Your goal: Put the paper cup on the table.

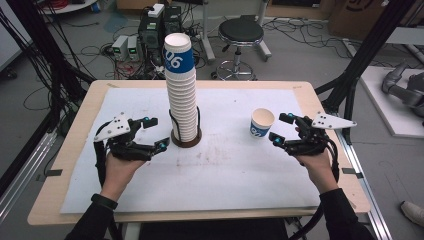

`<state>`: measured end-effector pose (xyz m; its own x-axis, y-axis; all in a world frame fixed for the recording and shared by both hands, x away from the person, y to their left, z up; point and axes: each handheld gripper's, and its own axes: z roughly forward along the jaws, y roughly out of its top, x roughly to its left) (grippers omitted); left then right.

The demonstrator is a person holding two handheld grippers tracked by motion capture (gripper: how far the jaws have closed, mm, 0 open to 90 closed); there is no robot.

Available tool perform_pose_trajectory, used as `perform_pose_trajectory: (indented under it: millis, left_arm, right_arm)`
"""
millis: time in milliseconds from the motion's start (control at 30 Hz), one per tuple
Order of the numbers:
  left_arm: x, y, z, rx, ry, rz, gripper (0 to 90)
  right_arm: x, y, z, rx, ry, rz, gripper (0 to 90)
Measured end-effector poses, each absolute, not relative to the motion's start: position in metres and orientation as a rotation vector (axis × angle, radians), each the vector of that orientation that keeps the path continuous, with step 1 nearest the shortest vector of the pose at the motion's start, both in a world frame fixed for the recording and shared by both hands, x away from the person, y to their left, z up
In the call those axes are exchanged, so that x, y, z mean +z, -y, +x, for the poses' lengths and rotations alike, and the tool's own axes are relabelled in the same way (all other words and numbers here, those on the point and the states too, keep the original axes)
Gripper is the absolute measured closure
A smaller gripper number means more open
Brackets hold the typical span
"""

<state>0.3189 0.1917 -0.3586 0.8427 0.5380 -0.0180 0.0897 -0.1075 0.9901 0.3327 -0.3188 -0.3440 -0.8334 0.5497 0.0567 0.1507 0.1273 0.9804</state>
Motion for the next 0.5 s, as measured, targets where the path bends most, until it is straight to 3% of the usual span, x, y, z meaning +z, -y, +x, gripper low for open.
perform_pose_trajectory:
  millis: [500]
  left_arm:
    - [-0.3575,-0.1914,0.3212,0.407,-0.500,1.649,19.0]
  right_arm:
    - [-0.3430,0.3234,0.3298,1.757,-2.081,0.690,14.7]
